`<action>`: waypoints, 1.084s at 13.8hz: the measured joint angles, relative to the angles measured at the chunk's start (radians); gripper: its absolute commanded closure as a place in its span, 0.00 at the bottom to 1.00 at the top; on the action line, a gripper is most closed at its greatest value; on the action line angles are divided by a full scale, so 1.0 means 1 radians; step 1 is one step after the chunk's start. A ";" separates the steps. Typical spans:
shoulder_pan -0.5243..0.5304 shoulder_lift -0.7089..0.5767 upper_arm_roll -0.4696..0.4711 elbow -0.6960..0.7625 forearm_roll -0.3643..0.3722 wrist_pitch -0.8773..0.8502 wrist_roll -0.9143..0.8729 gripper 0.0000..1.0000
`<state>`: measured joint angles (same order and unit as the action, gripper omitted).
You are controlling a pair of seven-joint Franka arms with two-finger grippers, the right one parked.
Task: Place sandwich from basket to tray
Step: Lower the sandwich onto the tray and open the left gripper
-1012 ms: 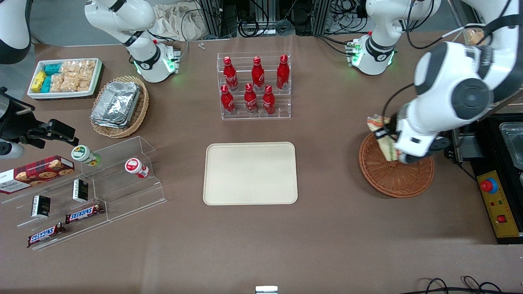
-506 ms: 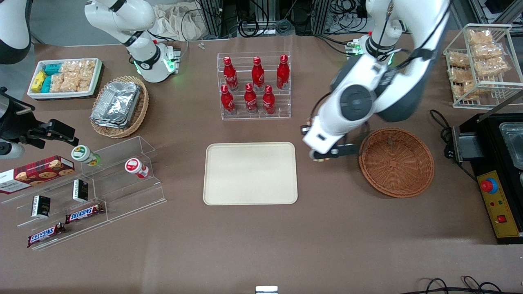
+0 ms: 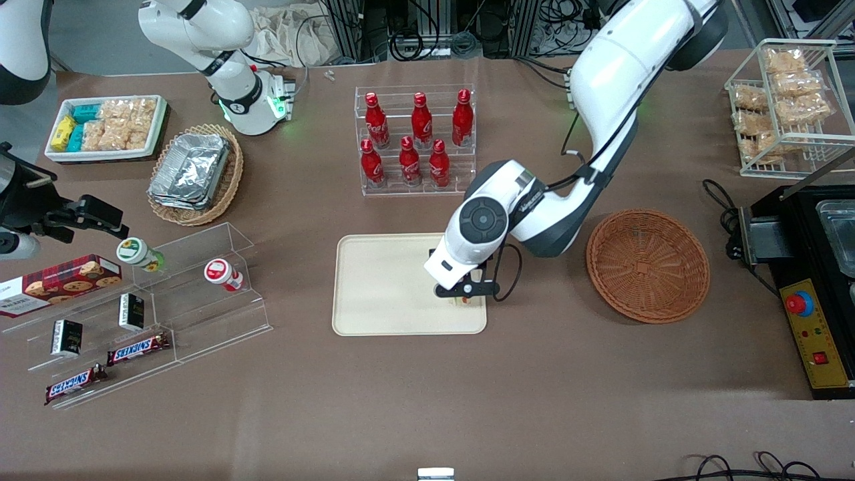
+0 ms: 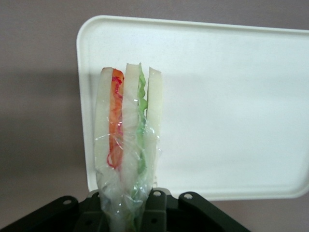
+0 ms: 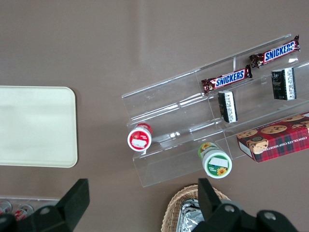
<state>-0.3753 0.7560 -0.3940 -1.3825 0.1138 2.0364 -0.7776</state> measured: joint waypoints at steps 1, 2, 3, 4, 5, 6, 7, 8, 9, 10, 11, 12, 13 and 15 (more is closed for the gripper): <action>0.000 0.022 0.001 0.000 0.031 0.008 0.000 1.00; 0.000 0.038 0.002 0.000 0.058 0.011 0.000 1.00; 0.000 0.050 0.001 0.000 0.077 0.015 0.000 0.90; -0.001 0.059 0.001 -0.003 0.086 0.027 0.000 0.57; -0.003 0.065 0.001 -0.010 0.090 0.045 0.000 0.01; -0.003 0.067 0.001 -0.023 0.091 0.065 0.000 0.00; -0.004 0.068 0.001 -0.034 0.092 0.080 0.000 0.00; -0.004 0.068 0.001 -0.042 0.094 0.089 0.000 0.00; -0.004 0.068 0.001 -0.044 0.101 0.091 0.000 0.00; -0.004 0.067 0.001 -0.044 0.110 0.092 0.000 0.00; -0.004 0.067 0.001 -0.043 0.121 0.095 0.000 0.00; -0.003 0.065 0.001 -0.040 0.123 0.097 0.000 0.00; 0.000 0.060 0.001 -0.033 0.123 0.101 -0.003 0.00; 0.012 0.035 0.002 -0.012 0.121 0.106 -0.021 0.00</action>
<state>-0.3630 0.7911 -0.3923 -1.3941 0.2348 2.1420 -0.7985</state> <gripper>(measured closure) 0.000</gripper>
